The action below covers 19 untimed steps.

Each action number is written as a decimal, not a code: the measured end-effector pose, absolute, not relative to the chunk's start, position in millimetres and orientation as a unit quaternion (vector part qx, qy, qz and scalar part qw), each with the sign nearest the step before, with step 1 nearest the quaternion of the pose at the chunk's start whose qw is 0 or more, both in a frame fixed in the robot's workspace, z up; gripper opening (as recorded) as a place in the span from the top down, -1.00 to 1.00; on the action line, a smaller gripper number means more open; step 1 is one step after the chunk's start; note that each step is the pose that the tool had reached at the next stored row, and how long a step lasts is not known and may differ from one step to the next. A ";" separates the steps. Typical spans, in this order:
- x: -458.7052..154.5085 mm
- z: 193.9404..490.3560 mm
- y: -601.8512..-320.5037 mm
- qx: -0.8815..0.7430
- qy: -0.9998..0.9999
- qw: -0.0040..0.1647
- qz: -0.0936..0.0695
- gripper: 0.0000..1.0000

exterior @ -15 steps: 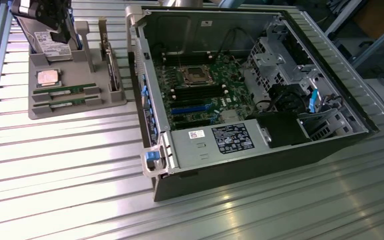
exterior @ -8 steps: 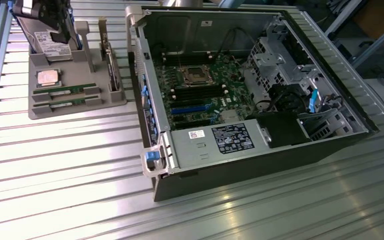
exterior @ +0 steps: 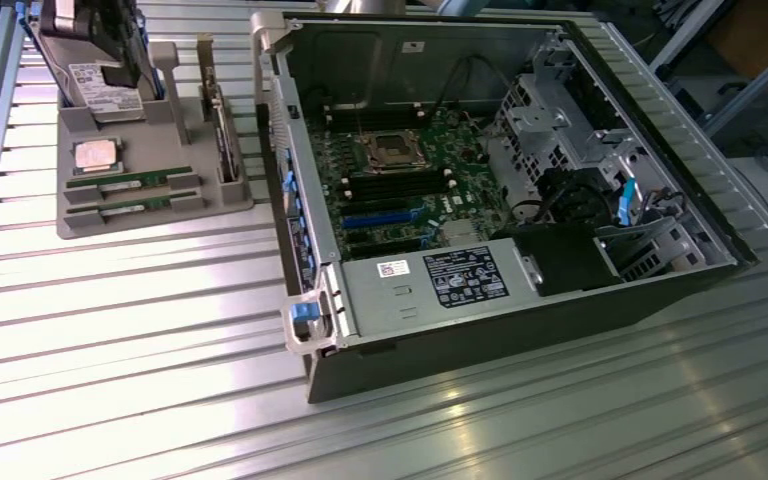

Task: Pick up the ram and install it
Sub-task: 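Pick up the ram and move it above insertion slot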

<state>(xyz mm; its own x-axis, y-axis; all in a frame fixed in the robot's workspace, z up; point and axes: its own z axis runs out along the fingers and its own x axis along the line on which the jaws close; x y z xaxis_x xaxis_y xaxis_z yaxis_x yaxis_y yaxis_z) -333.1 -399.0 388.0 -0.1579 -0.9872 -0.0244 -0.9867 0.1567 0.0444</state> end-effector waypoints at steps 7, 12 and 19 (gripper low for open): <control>-333.1 387.6 -399.0 0.672 -0.740 0.006 -0.025 0.79; -333.1 387.3 -398.9 0.688 -0.725 0.006 -0.024 0.79; -333.1 387.1 -398.9 0.701 -0.712 0.007 -0.024 0.79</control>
